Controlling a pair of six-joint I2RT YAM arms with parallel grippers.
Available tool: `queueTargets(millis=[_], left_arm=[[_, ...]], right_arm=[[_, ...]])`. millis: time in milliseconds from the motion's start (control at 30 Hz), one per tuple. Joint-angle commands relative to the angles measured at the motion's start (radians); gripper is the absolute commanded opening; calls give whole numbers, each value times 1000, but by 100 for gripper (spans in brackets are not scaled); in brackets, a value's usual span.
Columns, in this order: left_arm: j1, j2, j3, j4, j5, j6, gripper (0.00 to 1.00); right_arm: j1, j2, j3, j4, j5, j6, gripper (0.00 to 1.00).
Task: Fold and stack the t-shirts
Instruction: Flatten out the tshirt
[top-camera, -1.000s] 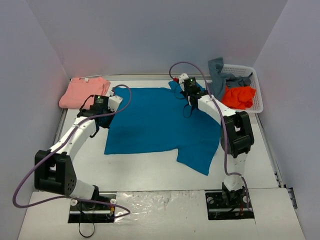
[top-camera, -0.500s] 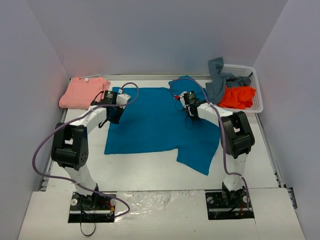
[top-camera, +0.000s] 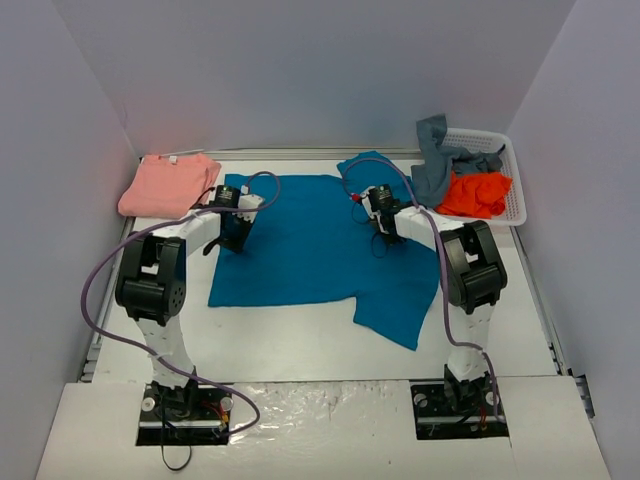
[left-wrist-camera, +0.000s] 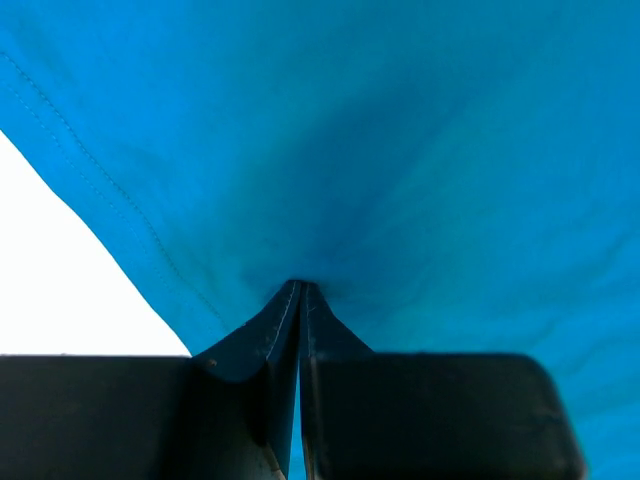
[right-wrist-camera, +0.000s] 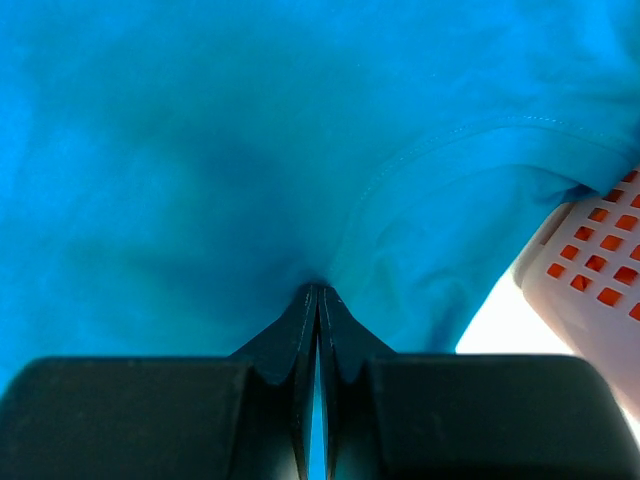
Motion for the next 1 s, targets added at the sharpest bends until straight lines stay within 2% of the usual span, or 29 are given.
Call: queueTargets(millis=[0,367,967], left_arm=[[5,51,37,-32,-10,-28,2],[11,131,136,-77,-51,-38,2],[24,266,388,-159,-89,-44,3]], right_arm=[[-4,24,15,-29,6,6,0],[-12,116,76,-35,49,5,0],[-18,265,315,-104,53,-17,0]])
